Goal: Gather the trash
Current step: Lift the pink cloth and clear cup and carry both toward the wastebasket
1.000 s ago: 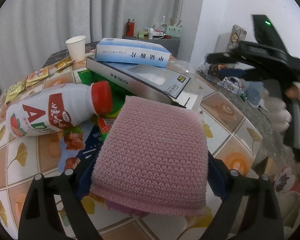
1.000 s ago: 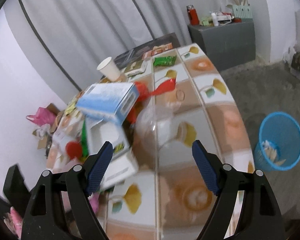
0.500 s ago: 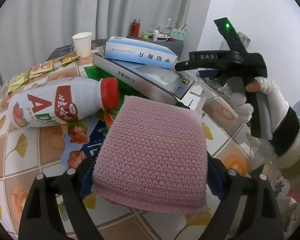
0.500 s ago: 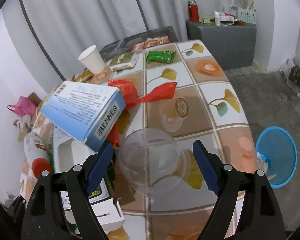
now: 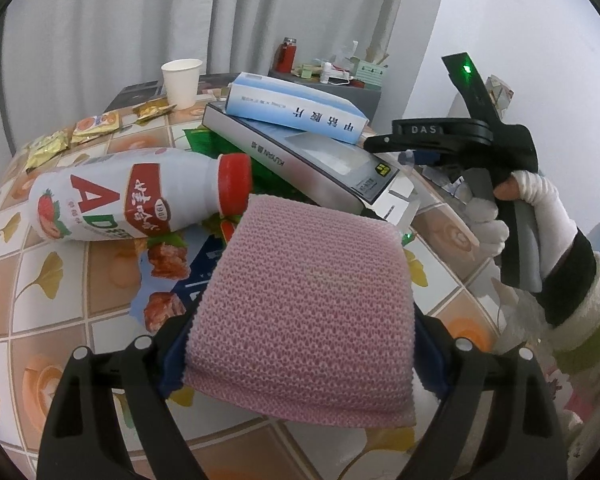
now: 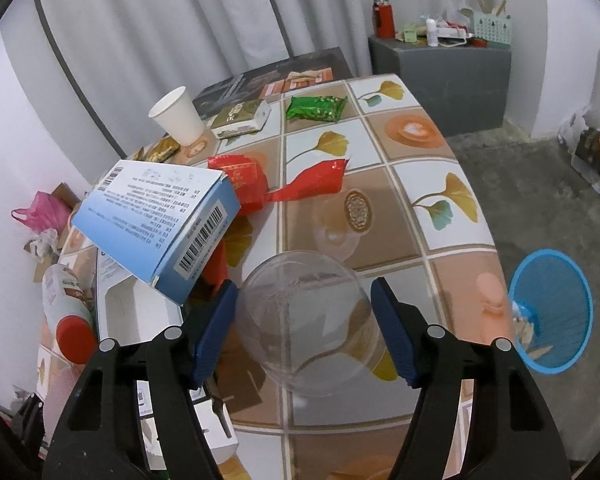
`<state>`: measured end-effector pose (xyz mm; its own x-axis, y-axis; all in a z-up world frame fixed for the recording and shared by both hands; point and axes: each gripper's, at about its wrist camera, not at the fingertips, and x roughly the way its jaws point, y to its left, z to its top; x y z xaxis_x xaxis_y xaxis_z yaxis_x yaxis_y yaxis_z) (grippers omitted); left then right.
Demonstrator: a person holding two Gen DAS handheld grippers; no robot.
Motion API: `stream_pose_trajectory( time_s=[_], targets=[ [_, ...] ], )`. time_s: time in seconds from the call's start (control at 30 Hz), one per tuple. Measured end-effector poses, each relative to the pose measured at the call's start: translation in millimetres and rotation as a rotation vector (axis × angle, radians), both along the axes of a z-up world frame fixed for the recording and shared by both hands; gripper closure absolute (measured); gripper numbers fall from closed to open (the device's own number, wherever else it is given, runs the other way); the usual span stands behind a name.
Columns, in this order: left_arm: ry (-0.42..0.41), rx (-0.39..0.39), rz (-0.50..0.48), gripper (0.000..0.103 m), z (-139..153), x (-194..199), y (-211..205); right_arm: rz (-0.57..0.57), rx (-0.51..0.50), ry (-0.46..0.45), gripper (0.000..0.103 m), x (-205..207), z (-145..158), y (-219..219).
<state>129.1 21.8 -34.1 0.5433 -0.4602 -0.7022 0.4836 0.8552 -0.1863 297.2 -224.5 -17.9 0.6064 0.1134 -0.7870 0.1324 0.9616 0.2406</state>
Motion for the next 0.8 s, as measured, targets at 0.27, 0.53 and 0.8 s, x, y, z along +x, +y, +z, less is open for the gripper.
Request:
stream_pose_trajectory(
  time_s=[0.27,0.53,0.8],
  targets=[
    [0.0,-0.01,0.03,0.017,4,1,4,-0.035,-0.006,-0.029,0.039,-12,9,-9],
    [-0.001,-0.008,0.058,0.017,8,2,4,-0.062,0.009,-0.04,0.039,-31,11,-22],
    [-0.033,0.032,0.091,0.017,16,-2,1,-0.068,0.021,-0.049,0.039,-52,16,-30]
  ],
)
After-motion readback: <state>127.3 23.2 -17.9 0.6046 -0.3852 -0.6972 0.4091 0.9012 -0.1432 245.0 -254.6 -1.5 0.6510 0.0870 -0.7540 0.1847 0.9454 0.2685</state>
